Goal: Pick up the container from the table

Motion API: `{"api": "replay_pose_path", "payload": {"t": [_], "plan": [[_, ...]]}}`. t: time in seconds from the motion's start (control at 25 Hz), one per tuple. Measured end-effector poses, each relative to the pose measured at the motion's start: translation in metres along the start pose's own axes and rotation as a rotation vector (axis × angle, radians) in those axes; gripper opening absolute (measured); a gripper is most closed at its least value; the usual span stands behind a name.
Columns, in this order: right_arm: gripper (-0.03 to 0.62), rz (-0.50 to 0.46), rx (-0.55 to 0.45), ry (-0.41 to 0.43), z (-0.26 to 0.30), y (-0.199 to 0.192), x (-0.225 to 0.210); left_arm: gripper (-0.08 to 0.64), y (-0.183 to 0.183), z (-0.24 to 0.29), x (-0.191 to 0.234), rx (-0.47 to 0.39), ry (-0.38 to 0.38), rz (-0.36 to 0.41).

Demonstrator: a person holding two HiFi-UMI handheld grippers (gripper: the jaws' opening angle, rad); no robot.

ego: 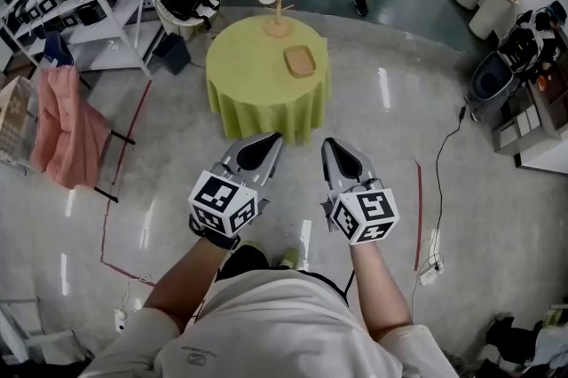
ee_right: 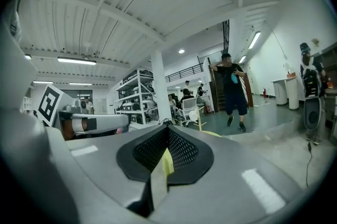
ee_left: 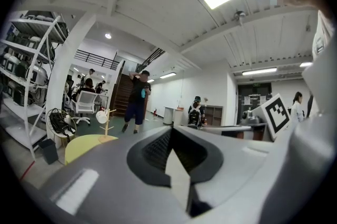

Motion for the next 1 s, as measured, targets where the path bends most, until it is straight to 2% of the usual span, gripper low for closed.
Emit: {"api": "replay_pose_path", "payload": {"t": [0.2, 0.48, 1.0], "plan": [[0.011, 0.021, 0.002, -0.009, 0.013, -0.001, -0.013, 0.006, -0.002, 0.011, 0.008, 0.003, 0.020, -0.005], [0.012, 0.023, 0.029, -0.030, 0.048, -0.006, -0.030, 0.006, -0.005, 0.040, 0.037, 0.003, 0.010, -0.018], [0.012, 0.024, 0.058, -0.134, 0.189, -0.003, -0.063, 0.006, 0.006, 0.122, 0.167, 0.003, -0.053, -0.001]]}}
Point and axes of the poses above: the fingertips, and each gripper's own axes: z forward along the fingers, x to its left, y out of its top, the point moved 5 cm from there along -z, backward along the fingers, and after that the axes turned 1 degree about x, right-handed, at the moved point
